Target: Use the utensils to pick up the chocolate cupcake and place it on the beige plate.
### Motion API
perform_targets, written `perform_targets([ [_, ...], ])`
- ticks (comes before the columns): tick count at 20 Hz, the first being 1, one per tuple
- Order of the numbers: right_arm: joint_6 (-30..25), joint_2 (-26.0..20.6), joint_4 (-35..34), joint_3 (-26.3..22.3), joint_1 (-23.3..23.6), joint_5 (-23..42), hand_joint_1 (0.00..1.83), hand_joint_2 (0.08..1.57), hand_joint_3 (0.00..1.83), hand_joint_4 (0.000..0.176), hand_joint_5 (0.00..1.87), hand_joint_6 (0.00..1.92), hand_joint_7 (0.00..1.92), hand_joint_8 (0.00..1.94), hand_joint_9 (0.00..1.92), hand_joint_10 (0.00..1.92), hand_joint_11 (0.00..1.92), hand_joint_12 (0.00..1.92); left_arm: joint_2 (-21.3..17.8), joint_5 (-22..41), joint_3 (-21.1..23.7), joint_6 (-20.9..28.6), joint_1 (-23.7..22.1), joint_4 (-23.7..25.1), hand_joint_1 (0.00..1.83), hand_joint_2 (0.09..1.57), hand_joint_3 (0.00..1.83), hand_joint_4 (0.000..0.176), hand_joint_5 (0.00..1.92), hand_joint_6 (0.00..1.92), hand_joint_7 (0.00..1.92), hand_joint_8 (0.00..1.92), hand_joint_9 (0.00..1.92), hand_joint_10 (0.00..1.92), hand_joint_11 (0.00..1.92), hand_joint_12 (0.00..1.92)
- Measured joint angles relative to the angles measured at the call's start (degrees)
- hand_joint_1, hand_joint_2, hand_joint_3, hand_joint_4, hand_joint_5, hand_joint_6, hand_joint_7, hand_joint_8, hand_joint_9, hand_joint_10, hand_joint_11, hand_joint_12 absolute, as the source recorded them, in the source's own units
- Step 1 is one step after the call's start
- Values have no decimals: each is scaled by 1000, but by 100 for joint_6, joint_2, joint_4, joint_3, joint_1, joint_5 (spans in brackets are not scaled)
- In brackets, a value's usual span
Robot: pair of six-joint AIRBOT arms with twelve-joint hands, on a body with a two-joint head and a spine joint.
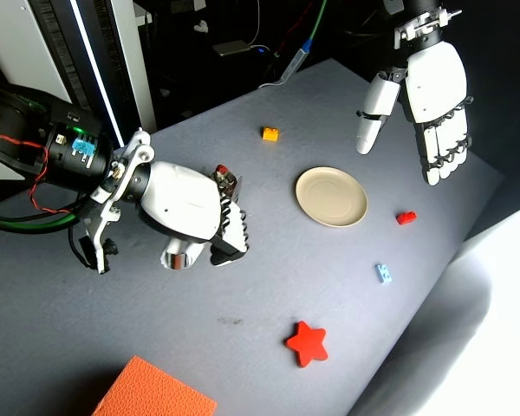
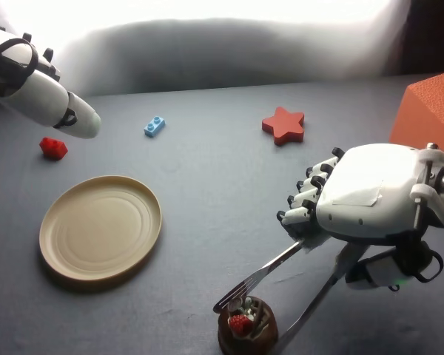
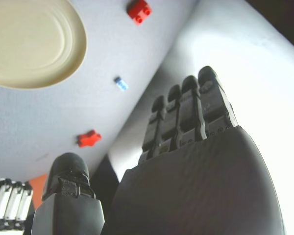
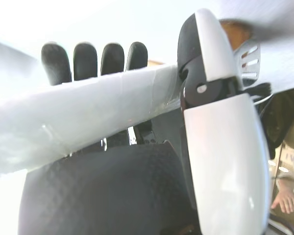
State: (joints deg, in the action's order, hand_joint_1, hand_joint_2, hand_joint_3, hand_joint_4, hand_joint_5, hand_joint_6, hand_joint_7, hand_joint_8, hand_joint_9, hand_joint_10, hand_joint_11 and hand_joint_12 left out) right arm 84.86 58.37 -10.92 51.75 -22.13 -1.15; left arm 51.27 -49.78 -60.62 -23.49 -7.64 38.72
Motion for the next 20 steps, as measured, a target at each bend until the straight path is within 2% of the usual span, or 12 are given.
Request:
perform_targets([
  [6, 17, 24, 0, 0, 0, 52, 1009, 1110, 0, 0, 378, 1263, 362, 1524, 363, 1656, 366, 1745, -2, -11, 0, 0, 0, 0, 27, 1110, 0, 0, 0, 0, 0, 0, 3, 1, 5, 3],
  [10, 33, 24, -2, 0, 0, 61, 987, 1123, 1, 0, 391, 1113, 373, 1502, 359, 1658, 348, 1749, 0, -9, 0, 0, -4, 0, 17, 1109, 0, 0, 0, 0, 0, 0, 0, 0, 0, 0],
  [12, 81, 31, -2, 0, -28, 103, 987, 1124, 1, 0, 386, 1101, 371, 1502, 357, 1659, 345, 1750, 0, -13, 0, 0, -9, 0, 18, 1109, 0, 0, 0, 0, 0, 0, 0, 0, 0, 0],
  [13, 81, 33, -2, 0, -39, 96, 988, 1112, 0, 0, 422, 1006, 406, 1458, 394, 1633, 396, 1736, 0, -13, 0, 0, -9, 0, 18, 1111, 1, 0, 0, 0, 0, 0, 0, 0, 0, 0],
  [14, 81, 35, -2, 0, -39, 92, 988, 1112, 0, 0, 422, 1006, 406, 1458, 394, 1633, 396, 1736, 0, -15, 0, 0, -9, 0, 18, 1111, 1, 0, 0, 0, 0, 0, 0, 0, 0, 0],
  [16, 83, 35, -2, 0, -39, 98, 1023, 1124, 0, 0, 444, 1018, 407, 1484, 411, 1632, 416, 1746, 0, -9, 0, 0, -9, 0, 14, 1104, 0, 0, 0, 0, 0, 0, 0, 0, 12, 6],
  [17, 83, 35, -2, 0, -39, 101, 1042, 1220, 15, 0, 653, 1318, 427, 1508, 432, 1654, 438, 1763, 0, -11, 0, 0, -9, 0, 17, 1105, 0, 0, 0, 0, 0, 0, 3, 1, 19, 9],
  [18, 90, 35, -11, 0, -39, 101, 1075, 1244, 1, 0, 714, 1376, 460, 1511, 470, 1657, 489, 1750, 0, -13, 0, 0, -9, 0, 23, 1105, 0, 0, 0, 0, 0, 0, 0, 0, 15, 9],
  [19, 98, 35, -11, 0, -39, 98, 1075, 1244, 1, 0, 714, 1376, 460, 1511, 470, 1657, 489, 1750, 0, -13, 0, 0, -9, 0, 23, 1105, 0, 0, 0, 0, 0, 0, 0, 0, 15, 9],
  [20, 98, 35, -17, 0, -39, 94, 1155, 1257, 1, 0, 716, 1245, 670, 1603, 511, 1643, 527, 1720, 0, -13, 0, 0, -9, 0, 34, 1103, 0, 0, 0, 0, 0, 0, 0, 0, 13, 8],
])
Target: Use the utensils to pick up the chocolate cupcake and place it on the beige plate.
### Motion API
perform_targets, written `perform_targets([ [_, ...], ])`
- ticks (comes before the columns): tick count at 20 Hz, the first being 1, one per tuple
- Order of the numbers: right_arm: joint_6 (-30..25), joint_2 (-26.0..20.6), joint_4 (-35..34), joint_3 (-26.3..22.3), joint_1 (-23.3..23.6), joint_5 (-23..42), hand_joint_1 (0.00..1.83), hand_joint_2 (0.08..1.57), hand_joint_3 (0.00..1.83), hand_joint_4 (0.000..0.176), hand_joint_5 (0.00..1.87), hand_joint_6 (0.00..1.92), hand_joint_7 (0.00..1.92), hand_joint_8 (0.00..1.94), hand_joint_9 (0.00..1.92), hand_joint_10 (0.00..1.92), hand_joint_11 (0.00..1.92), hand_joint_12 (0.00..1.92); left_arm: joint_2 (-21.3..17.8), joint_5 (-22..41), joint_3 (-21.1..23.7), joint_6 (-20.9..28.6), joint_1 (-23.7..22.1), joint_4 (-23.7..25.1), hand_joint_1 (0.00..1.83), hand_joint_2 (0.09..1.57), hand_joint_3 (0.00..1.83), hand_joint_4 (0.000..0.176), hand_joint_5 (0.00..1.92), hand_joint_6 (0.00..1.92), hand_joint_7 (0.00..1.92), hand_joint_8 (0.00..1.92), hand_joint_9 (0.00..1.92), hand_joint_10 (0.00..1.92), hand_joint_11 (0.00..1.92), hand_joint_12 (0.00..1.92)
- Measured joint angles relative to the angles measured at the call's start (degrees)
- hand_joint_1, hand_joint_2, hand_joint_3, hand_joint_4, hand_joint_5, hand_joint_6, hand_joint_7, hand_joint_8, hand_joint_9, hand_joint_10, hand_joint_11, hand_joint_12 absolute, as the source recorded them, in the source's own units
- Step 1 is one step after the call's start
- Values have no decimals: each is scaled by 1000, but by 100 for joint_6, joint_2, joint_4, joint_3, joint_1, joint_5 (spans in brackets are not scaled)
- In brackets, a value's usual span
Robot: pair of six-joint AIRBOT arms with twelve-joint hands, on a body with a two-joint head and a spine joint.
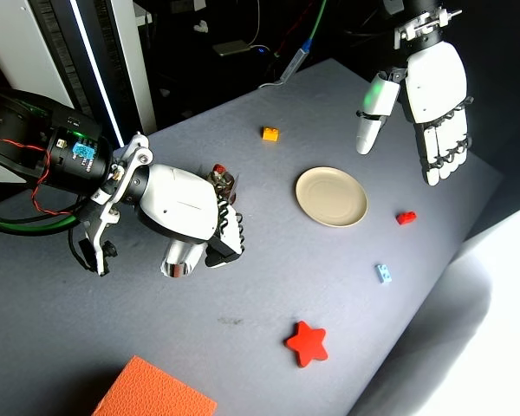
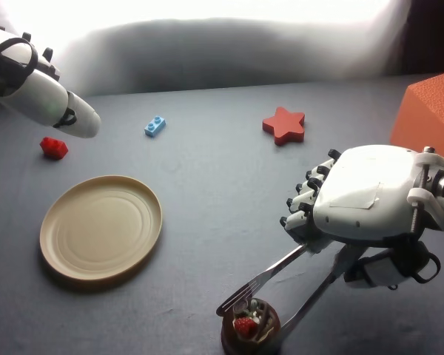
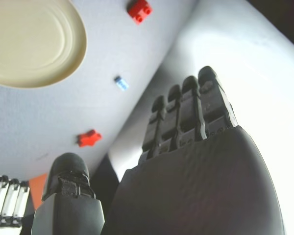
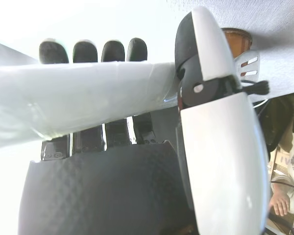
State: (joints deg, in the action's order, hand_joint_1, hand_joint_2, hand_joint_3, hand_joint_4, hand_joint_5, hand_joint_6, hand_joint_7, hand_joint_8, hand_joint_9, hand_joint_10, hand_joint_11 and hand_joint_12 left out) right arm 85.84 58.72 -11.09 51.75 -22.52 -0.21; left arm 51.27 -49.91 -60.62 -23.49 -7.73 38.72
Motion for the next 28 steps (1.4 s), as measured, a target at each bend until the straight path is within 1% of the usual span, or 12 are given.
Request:
perform_targets([
  [2, 0, 0, -4, 0, 0, 4, 1195, 1241, 0, 0, 725, 1187, 781, 1545, 600, 1573, 609, 1631, 0, 2, 0, 0, 0, 0, 12, 1108, 1, 0, 0, 0, 0, 0, 0, 0, 10, 8],
  [4, 4, 0, -4, 0, 0, 0, 1205, 1246, 0, 0, 723, 1149, 774, 1579, 624, 1566, 644, 1667, 0, 0, 0, 0, 0, 0, 10, 1110, 2, 0, 0, 0, 0, 0, 0, 0, 2, 6],
  [5, 7, 0, -4, 0, 0, 2, 1207, 1239, 0, 0, 714, 1186, 806, 1520, 663, 1549, 688, 1656, 0, 0, 0, 0, 0, 0, 16, 1109, 1, 0, 0, 0, 0, 0, 0, 0, 1, 6],
  [7, 17, 2, -4, 0, 0, 2, 1206, 1252, 1, 0, 662, 1249, 810, 1525, 708, 1556, 734, 1637, 0, 0, 0, 0, 0, 0, 35, 1107, 0, 0, 0, 0, 0, 0, 0, 0, 7, 9],
  [10, 17, 2, -4, 0, 0, 2, 1212, 1245, 0, 0, 706, 1182, 801, 1547, 701, 1572, 711, 1637, 0, 0, 0, 0, 0, 0, 51, 1101, 0, 0, 0, 0, 0, 0, 1, 0, 12, 13],
  [13, 17, 13, -4, 0, -2, 7, 1216, 1236, 0, 0, 706, 1195, 827, 1505, 731, 1587, 723, 1626, 0, -4, 0, 0, 0, 0, 35, 1105, 0, 0, 0, 0, 4, 2, 6, 2, 14, 17],
  [14, 13, 13, -4, 0, -2, 7, 1214, 1226, 0, 0, 738, 1169, 831, 1481, 738, 1527, 754, 1586, -2, -9, 0, 0, -2, 0, 19, 1105, 0, 0, 0, 0, 0, 0, 0, 0, 0, 7],
  [21, -162, 11, 0, 0, -11, 17, 1222, 1221, 1, 0, 726, 1176, 851, 1453, 751, 1539, 756, 1605, 0, -20, 0, 0, -2, 0, 20, 1104, 0, 0, 0, 0, 0, 0, 0, 0, 1, 0],
  [24, -308, -15, 4, 0, 170, -55, 1226, 1219, 0, 0, 757, 1101, 837, 1494, 732, 1577, 726, 1640, 0, -20, 0, 0, -2, 0, 43, 1104, 0, 0, 0, 0, 0, 0, 0, 0, 3, 1],
  [25, -350, -31, 9, 0, 251, -44, 1222, 1225, 2, 0, 731, 1159, 832, 1496, 723, 1614, 714, 1640, 0, -20, 0, 0, -2, 0, 35, 1107, 1, 0, 0, 0, 0, 0, 0, 0, 0, 0],
  [26, -396, -42, 20, 0, 310, -17, 1225, 1219, 0, 0, 738, 1157, 852, 1458, 742, 1586, 765, 1608, 0, -22, 0, 0, -2, 0, 51, 1105, 0, 0, 0, 0, 0, 0, 0, 0, 3, 1],
  [28, -485, -42, 20, 0, 428, -11, 1208, 1229, 1, 0, 725, 1198, 829, 1473, 730, 1556, 749, 1612, 0, -22, 0, 0, -2, 0, 39, 1107, 1, 0, 0, 0, 0, 0, 0, 0, 1, 0],
])
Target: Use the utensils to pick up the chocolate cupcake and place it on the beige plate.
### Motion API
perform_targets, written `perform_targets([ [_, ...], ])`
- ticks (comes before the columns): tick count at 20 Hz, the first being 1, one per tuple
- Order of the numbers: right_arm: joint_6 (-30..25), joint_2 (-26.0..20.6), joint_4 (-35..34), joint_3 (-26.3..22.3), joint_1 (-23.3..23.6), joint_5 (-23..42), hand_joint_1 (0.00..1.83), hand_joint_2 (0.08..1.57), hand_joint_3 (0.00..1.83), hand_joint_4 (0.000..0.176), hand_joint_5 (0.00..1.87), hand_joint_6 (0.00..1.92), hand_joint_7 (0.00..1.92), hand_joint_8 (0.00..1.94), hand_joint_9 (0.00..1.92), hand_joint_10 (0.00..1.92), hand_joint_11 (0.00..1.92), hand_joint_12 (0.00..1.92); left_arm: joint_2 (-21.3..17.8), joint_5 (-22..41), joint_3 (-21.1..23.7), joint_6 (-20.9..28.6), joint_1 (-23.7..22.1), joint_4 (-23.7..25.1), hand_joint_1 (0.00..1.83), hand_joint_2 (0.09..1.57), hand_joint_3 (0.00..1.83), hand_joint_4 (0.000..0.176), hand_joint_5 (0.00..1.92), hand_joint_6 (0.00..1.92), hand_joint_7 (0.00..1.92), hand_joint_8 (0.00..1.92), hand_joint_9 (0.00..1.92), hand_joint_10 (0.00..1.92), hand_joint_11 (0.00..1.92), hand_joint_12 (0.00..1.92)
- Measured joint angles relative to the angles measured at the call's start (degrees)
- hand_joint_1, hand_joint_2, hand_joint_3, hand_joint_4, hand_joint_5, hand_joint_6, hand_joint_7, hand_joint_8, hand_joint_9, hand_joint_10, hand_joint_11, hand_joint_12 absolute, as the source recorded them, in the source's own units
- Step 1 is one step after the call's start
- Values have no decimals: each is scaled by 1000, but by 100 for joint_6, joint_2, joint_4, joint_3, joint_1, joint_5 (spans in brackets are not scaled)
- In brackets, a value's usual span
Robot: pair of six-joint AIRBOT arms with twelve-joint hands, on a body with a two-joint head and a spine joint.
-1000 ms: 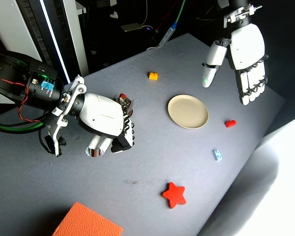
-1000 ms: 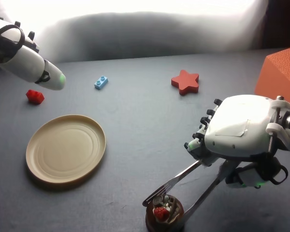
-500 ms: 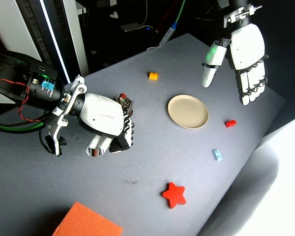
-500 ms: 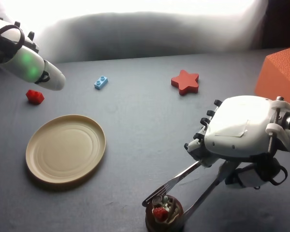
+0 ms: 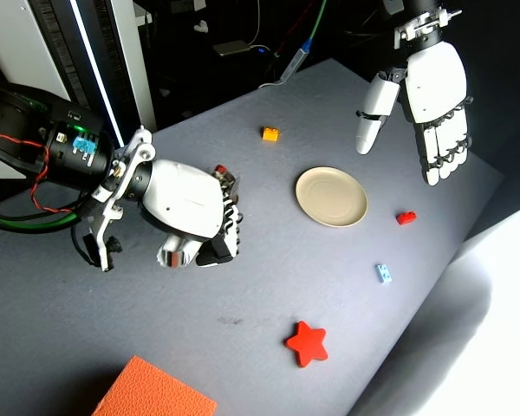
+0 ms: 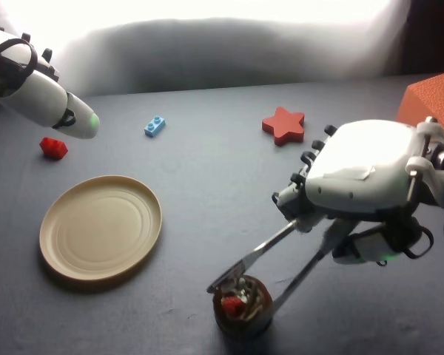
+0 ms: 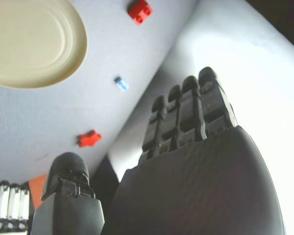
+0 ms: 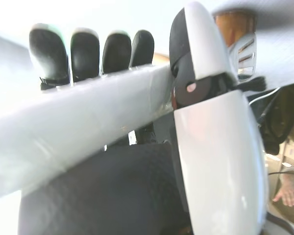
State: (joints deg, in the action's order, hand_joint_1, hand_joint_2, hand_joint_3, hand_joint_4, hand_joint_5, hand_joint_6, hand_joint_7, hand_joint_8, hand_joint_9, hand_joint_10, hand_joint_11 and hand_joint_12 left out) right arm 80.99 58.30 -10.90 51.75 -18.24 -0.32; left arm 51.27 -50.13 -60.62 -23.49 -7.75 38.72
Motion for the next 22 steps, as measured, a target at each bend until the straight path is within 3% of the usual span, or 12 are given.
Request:
perform_targets([
  [2, -114, 0, 0, 2, 96, -37, 1216, 1224, 0, 0, 765, 1134, 813, 1506, 721, 1566, 744, 1623, 0, 2, 0, 0, 0, 0, 49, 1108, 1, 0, 0, 0, 0, 0, 0, 0, 0, 0],
  [6, -431, 37, 0, 22, 415, -37, 1189, 1243, 1, 0, 703, 1262, 803, 1490, 719, 1556, 724, 1631, 0, 0, 13, 0, 0, 0, 23, 1107, 0, 0, 0, 0, 0, 0, 0, 0, 0, 0],
  [7, -564, 114, 4, 81, 525, -37, 1201, 1223, 0, 0, 781, 1150, 803, 1490, 714, 1570, 721, 1658, 0, 0, 13, 0, 0, -2, 52, 1098, 0, 0, 0, 0, 0, 0, 5, 2, 0, 0],
  [10, -940, 376, 2, 278, 686, -42, 1193, 1227, 1, 0, 757, 1193, 808, 1480, 711, 1557, 747, 1641, 0, -2, 11, 0, 0, 0, 61, 1082, 0, 0, 46, 14, 39, 12, 52, 16, 33, 17],
  [11, -992, 511, 4, 382, 748, -72, 1192, 1218, 0, 0, 729, 1254, 863, 1367, 755, 1458, 749, 1683, 0, 0, 11, 0, 0, 0, 18, 1089, 0, 0, 34, 5, 24, 2, 13, 1, 5, 7],
  [19, -1246, 1403, -94, 1458, 791, -127, 1194, 1222, 1, 0, 753, 1197, 836, 1430, 759, 1510, 709, 1679, 0, 2, 11, 0, 0, 2, 47, 1093, 2, 0, 0, 0, 0, 0, 0, 0, 0, 0],
  [22, -1266, 1810, -295, 1937, 791, -125, 1201, 1210, 0, 0, 758, 1193, 872, 1366, 820, 1385, 761, 1595, 2, -2, 4, 0, 0, -11, 41, 1085, 0, 0, 0, 0, 0, 0, 0, 0, 0, 0],
])
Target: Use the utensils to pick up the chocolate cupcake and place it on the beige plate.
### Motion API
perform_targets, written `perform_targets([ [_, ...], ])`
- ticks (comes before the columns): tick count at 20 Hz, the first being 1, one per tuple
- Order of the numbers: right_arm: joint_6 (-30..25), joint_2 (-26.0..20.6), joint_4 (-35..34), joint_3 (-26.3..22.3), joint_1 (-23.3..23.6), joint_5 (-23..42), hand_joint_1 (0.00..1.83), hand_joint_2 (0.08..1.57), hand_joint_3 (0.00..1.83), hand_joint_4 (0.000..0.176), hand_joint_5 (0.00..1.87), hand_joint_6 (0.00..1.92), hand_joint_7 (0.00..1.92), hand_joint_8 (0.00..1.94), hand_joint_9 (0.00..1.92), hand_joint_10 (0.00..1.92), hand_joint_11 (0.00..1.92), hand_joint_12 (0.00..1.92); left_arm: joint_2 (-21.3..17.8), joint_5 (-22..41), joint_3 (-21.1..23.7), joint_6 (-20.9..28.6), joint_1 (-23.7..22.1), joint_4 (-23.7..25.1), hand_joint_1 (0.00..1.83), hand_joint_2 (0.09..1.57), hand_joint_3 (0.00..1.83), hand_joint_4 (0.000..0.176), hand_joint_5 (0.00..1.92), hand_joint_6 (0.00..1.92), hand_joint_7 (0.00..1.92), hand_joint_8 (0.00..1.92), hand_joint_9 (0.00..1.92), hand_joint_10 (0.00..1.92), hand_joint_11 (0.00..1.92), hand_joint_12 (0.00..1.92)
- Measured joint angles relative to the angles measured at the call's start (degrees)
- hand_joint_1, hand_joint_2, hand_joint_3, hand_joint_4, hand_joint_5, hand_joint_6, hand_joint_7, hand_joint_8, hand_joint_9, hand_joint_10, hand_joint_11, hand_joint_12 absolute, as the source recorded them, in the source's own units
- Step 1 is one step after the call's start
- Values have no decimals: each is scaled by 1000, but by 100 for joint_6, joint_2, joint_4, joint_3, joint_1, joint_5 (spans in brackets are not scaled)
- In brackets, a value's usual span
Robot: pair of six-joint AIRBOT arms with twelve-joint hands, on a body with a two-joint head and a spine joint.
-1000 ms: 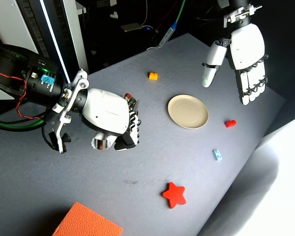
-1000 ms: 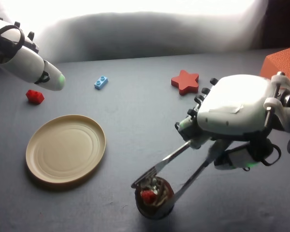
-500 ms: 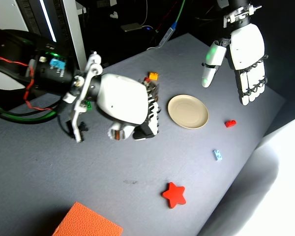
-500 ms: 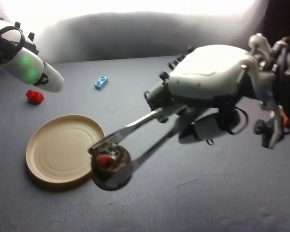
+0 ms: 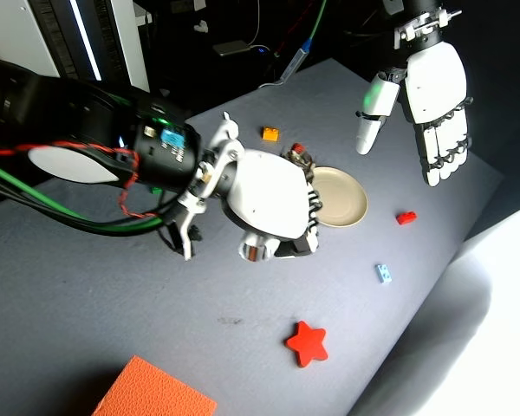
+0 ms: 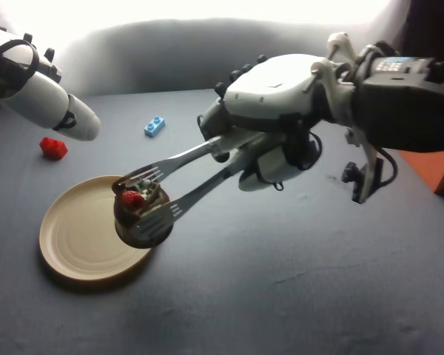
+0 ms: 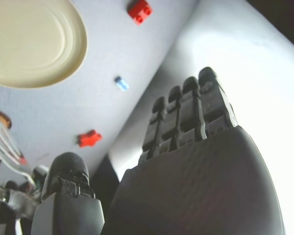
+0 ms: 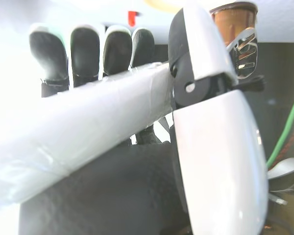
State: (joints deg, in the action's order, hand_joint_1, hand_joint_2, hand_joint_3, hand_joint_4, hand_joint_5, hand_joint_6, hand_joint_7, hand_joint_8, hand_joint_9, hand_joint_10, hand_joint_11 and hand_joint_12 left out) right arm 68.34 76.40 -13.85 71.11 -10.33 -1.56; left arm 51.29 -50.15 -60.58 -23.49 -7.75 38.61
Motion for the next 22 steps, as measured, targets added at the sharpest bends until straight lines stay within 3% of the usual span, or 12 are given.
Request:
perform_targets([
  [4, 0, 411, -59, 426, -101, 111, 1170, 1248, 5, 0, 667, 1357, 827, 1398, 810, 1342, 771, 1572, 0, -4, -11, 0, 0, 9, 43, 1092, 2, 0, 6, 2, 1, 0, 0, 0, 17, 8],
  [13, 83, 1029, -140, 1104, -404, 535, 1195, 1233, 0, 0, 726, 1217, 828, 1454, 758, 1417, 714, 1639, 39, 7, -46, 0, 2, 7, 53, 1091, 0, 0, 0, 0, 0, 0, 0, 0, 0, 0],
  [19, 85, 1320, -295, 1447, -531, 669, 1172, 1247, 1, 0, 681, 1320, 820, 1424, 764, 1394, 729, 1609, 74, 7, -28, 31, 2, 2, 61, 1090, 0, 0, 0, 0, 0, 0, 0, 0, 0, 0],
  [22, 85, 1482, -297, 1545, -570, 638, 1171, 1260, 2, 0, 672, 1311, 787, 1501, 728, 1446, 697, 1620, 74, 26, -28, 37, 2, 2, 53, 1092, 1, 0, 0, 0, 0, 0, 0, 0, 0, 0],
])
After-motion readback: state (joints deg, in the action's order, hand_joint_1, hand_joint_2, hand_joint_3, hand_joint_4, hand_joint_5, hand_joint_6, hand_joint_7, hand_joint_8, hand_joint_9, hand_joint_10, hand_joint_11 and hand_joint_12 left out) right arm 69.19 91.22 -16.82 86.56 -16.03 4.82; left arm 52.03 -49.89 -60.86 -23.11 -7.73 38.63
